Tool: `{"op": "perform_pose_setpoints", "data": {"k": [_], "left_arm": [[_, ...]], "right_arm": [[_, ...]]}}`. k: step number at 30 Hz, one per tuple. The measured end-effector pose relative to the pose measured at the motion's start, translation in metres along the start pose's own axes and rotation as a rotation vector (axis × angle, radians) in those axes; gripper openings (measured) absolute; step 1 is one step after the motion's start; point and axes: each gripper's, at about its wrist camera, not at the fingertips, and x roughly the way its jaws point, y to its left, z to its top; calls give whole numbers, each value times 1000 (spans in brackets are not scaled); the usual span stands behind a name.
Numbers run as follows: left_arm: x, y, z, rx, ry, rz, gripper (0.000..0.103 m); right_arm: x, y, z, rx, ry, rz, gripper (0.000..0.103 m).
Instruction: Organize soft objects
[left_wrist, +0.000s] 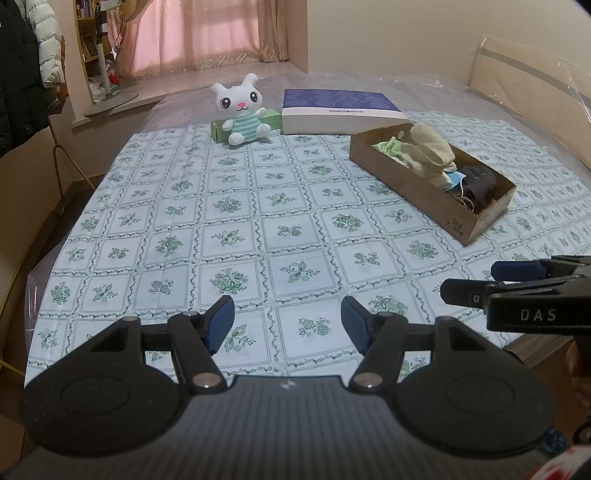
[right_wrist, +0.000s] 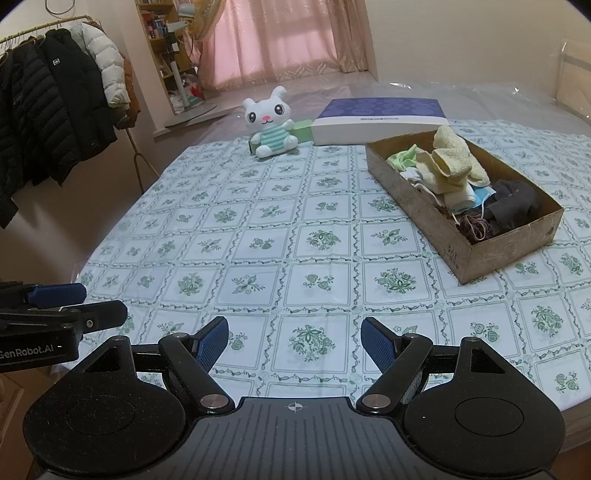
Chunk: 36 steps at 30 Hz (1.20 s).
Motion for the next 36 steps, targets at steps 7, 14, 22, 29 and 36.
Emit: {"op": "perform_pose_setpoints", "data": {"k": [7,14,22,29,36], "left_arm": [[0,-2,0,4,-3,-9,62],[0,-2,0,3,-3,-10,62],[1,-2,0,3,-2,-10,62],[0,-2,0,4,-4,-9,62],[1,-3,0,4,-3,-10,62]], "right_arm": [[-1,2,0,1,-1,-1,78],[-2,2,1,4,-5,-4,78],[-2,2,1,5,-6,-3,78],[-3,2,1,7,-7,-3,78],[-3,2,1,7,-7,-4,78]]}}
